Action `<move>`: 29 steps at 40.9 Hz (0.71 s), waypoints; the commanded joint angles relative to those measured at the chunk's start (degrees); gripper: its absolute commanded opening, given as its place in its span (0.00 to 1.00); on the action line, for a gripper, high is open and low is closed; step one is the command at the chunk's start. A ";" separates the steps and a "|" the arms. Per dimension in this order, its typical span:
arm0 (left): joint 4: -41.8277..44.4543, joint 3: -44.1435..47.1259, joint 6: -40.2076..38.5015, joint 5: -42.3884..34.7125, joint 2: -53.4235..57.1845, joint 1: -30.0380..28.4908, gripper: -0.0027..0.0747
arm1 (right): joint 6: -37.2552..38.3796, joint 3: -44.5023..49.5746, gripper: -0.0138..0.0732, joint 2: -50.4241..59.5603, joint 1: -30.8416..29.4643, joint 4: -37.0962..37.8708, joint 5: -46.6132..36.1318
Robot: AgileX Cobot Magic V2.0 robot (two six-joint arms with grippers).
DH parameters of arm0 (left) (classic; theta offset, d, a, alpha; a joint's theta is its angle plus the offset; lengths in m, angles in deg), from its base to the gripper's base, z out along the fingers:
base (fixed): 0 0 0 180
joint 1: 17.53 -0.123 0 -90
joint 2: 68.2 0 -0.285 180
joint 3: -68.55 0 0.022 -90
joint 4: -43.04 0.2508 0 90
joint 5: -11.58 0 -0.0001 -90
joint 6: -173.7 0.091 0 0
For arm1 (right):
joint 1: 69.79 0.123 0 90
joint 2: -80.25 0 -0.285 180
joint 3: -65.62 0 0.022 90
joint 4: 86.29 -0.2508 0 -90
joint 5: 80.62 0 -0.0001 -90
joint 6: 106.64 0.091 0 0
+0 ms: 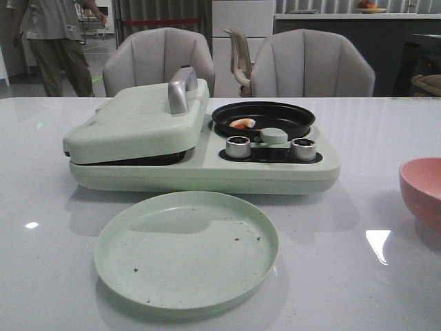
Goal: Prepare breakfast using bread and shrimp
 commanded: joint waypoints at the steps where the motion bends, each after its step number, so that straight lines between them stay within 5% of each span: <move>1: -0.08 0.35 -0.64 -4.97 1.20 0.14 0.16 | -0.33 -1.58 0.20 0.39 0.00 0.16 -3.57; 21: -0.08 0.35 -0.64 -4.97 1.20 0.14 0.16 | -0.33 -1.15 0.20 2.43 0.32 0.28 -4.01; 29: -0.08 0.35 -0.64 -4.97 1.20 0.14 0.16 | -0.33 9.85 0.20 12.74 0.21 2.28 -23.01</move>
